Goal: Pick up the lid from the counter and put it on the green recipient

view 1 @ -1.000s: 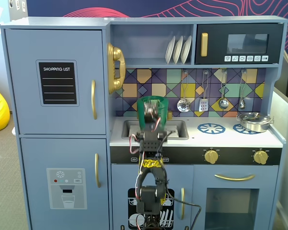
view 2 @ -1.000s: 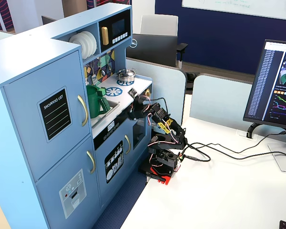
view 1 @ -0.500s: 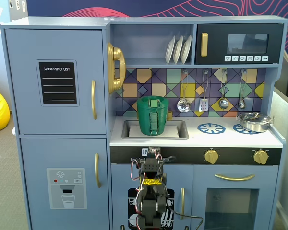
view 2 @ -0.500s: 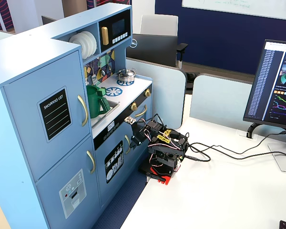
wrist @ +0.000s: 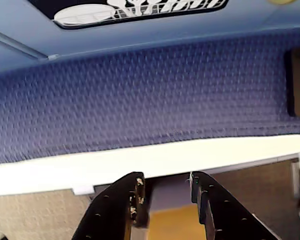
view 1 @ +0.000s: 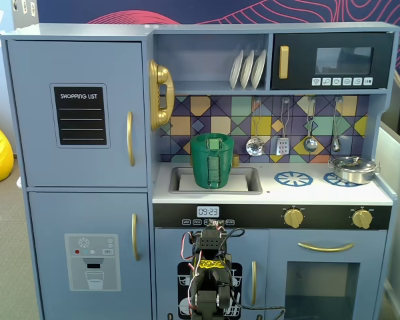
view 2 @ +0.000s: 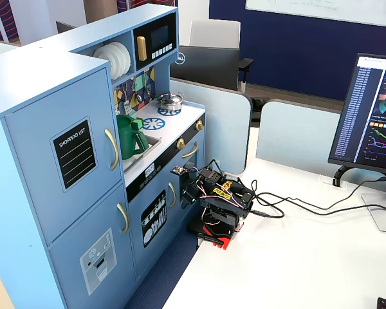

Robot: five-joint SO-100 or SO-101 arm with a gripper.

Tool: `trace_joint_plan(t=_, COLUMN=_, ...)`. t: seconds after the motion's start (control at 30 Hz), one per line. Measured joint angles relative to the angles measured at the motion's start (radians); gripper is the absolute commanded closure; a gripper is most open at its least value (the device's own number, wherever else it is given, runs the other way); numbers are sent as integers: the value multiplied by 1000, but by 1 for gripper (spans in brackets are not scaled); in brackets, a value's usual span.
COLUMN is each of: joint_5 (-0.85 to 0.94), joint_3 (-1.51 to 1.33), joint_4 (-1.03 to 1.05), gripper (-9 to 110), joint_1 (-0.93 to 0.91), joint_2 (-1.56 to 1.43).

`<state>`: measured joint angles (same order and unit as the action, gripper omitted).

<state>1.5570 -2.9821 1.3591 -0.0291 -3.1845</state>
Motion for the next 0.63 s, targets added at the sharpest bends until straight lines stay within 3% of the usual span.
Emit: trace_joint_plan(t=0.63, joint_5=-8, joint_3=0, joint_4=0, gripper=98, joint_1=-58, joint_2=0)
